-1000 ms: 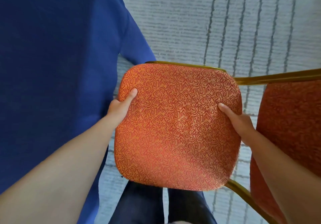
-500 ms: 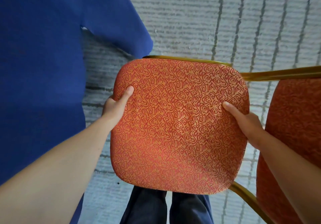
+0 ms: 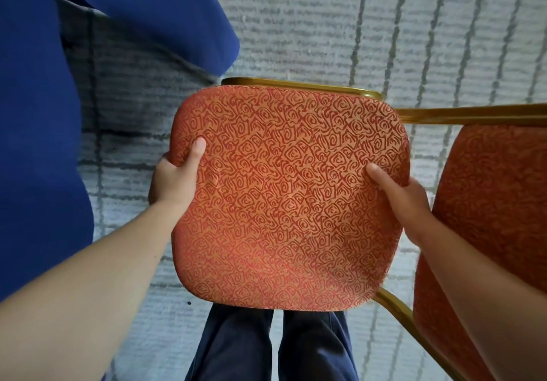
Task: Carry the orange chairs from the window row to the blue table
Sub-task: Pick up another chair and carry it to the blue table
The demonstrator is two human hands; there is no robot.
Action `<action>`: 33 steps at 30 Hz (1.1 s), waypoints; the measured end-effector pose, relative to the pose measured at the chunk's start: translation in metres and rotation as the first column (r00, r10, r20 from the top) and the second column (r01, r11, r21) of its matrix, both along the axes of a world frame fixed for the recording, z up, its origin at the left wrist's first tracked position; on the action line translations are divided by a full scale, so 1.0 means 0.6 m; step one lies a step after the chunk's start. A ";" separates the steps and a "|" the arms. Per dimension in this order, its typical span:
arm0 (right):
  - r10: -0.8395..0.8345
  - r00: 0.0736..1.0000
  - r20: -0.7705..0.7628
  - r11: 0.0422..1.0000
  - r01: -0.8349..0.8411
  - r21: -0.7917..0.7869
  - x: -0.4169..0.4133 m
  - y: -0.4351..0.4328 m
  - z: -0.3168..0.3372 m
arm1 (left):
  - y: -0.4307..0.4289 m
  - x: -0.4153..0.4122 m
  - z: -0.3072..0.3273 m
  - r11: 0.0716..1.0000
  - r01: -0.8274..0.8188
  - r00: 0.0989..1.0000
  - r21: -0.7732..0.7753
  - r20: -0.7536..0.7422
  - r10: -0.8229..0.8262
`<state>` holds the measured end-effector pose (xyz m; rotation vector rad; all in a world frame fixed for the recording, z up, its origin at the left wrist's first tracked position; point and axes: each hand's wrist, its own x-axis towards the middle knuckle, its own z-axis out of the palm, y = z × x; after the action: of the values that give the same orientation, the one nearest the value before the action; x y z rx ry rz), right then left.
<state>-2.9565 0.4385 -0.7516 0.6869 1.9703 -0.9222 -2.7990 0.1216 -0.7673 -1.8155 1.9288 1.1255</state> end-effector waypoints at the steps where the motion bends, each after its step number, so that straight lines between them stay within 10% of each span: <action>1: 0.007 1.000 0.008 1.000 -0.007 -0.001 -0.002 0.000 0.000 | 0.002 0.001 0.001 1.000 0.007 1.000 -0.016 0.021 -0.007; 14: 0.257 0.962 -0.087 0.966 -0.252 0.066 0.021 -0.003 0.078 | 0.060 -0.053 0.085 0.983 0.176 0.933 0.054 0.310 -0.184; 22: 0.433 0.883 -0.180 0.900 -0.434 0.036 0.036 -0.023 0.276 | 0.102 -0.043 0.280 0.911 0.324 0.938 0.255 0.042 -0.345; 33: 0.550 0.727 -0.412 0.780 -0.623 -0.057 0.040 -0.039 0.485 | 0.151 -0.019 0.499 0.936 0.323 0.943 0.141 -0.131 -0.306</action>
<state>-2.9323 0.4152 -0.4606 -0.2705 2.1869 -0.8554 -2.8105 0.2120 -0.4678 -1.3285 2.0305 1.2447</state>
